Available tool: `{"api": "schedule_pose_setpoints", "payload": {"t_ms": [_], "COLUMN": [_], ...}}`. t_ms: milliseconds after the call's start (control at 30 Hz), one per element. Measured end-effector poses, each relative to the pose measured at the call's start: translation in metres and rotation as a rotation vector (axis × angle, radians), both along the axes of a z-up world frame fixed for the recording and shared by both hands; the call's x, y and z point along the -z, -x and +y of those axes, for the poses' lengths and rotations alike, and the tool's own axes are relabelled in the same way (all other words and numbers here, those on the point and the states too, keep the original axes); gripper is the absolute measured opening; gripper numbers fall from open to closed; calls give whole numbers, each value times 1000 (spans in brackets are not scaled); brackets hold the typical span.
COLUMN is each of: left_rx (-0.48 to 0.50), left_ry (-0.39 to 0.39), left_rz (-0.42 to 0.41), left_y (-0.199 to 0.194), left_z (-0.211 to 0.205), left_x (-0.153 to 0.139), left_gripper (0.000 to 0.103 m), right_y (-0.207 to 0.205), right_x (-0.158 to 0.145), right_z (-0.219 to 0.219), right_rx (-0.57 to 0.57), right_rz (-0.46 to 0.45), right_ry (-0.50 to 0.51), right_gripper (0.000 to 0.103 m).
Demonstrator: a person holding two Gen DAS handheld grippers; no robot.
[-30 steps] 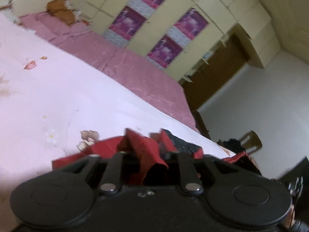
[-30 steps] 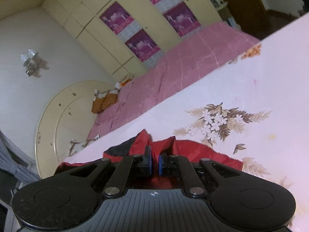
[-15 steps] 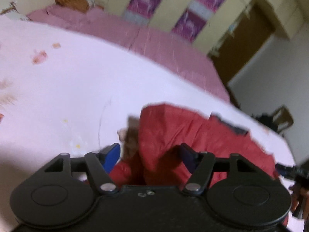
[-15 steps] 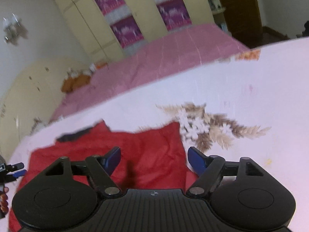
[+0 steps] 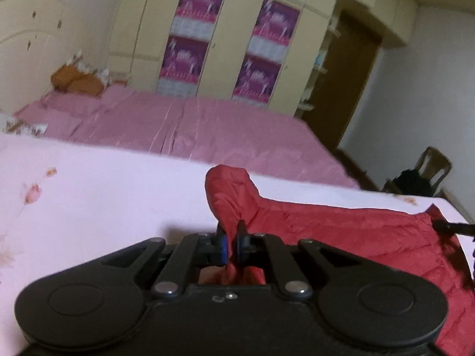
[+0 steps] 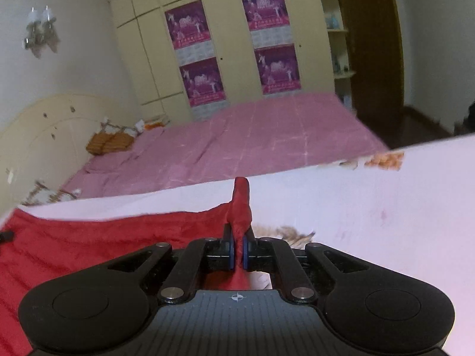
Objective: Fold large clothes
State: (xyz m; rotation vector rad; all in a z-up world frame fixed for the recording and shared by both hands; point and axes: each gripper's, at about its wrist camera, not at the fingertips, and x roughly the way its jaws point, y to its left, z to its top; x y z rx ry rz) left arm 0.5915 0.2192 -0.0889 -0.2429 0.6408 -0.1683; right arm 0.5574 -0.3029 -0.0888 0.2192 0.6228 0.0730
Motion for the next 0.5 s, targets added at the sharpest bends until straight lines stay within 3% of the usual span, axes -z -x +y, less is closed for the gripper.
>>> {"api": "schedule_pose_setpoints", "payload": {"t_ms": [100, 200, 400, 467, 500], "left_rx": [-2, 16, 11, 13, 7], "left_ry": [-22, -68, -119, -161, -184], "left_rz": [86, 123, 117, 121, 126], "left_y": [-16, -17, -8, -8, -10], "left_z": [-3, -10, -15, -22, -24], "left_x": [22, 37, 35, 32, 31], "left_gripper": [5, 5, 6, 11, 21], "right_y": [-12, -15, -7, -4, -4], "right_x": [25, 53, 66, 64, 63], "right_z": [5, 6, 15, 21, 25], "right_rx": [5, 14, 12, 11, 11], "right_rz": [94, 182, 133, 136, 140], "right_ry": [40, 63, 149, 163, 166], "right_gripper": [5, 5, 5, 5, 5]}}
